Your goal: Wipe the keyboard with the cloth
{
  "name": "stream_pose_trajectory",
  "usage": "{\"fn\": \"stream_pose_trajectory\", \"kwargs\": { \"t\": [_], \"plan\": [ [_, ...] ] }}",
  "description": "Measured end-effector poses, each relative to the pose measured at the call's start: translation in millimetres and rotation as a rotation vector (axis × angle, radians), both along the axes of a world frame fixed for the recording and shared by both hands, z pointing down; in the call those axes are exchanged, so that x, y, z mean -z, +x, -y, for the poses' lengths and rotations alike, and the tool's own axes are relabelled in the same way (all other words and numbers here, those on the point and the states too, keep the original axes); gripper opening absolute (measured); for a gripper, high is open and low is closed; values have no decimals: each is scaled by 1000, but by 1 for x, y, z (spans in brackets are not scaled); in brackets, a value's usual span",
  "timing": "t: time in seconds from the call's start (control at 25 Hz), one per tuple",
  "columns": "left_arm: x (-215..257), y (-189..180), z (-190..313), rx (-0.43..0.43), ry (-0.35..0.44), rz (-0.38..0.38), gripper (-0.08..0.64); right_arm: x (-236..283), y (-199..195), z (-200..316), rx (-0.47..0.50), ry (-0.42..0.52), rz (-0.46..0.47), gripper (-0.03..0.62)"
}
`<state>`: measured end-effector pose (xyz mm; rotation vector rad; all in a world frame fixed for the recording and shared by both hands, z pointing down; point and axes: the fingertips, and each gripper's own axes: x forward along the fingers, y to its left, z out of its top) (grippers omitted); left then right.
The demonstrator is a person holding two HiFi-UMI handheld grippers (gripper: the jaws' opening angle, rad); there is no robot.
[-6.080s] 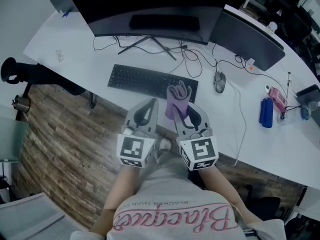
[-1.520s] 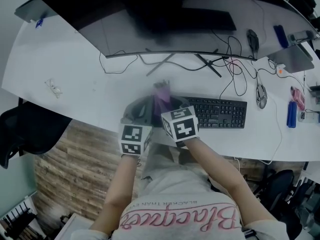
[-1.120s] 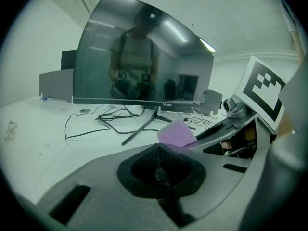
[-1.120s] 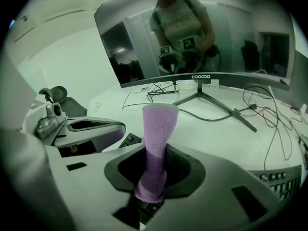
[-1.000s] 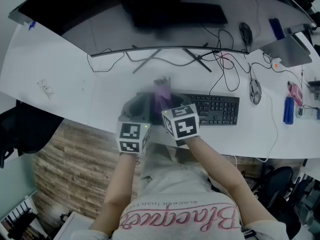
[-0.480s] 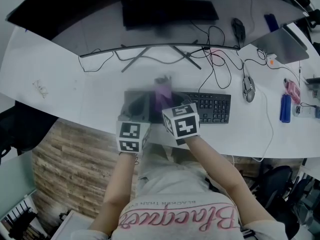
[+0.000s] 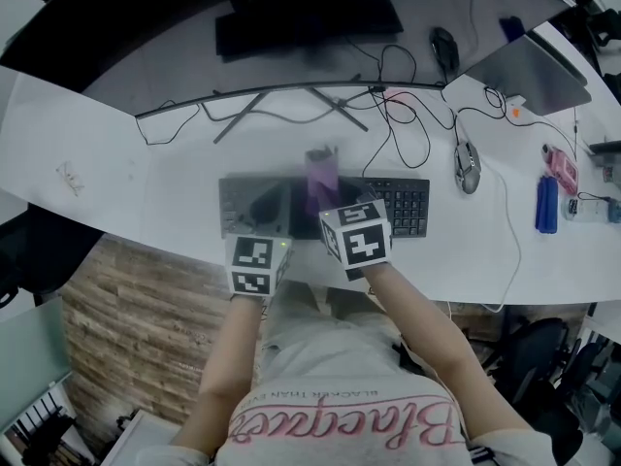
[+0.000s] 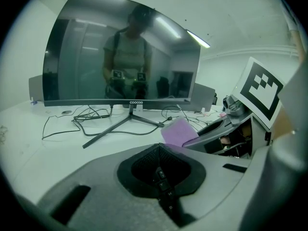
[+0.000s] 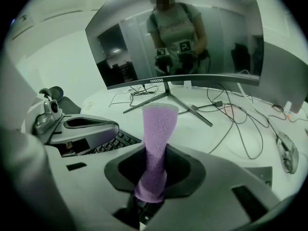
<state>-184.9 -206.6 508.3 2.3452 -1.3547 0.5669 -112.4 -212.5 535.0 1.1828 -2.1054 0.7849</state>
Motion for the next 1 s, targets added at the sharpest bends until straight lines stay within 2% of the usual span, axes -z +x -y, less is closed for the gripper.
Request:
{"fn": "stream_pose_trajectory", "kwargs": {
  "t": [1.0],
  "plan": [
    [2, 120, -16, -98, 8, -3, 5, -1, 145, -5, -126, 15, -13, 83]
  ]
}}
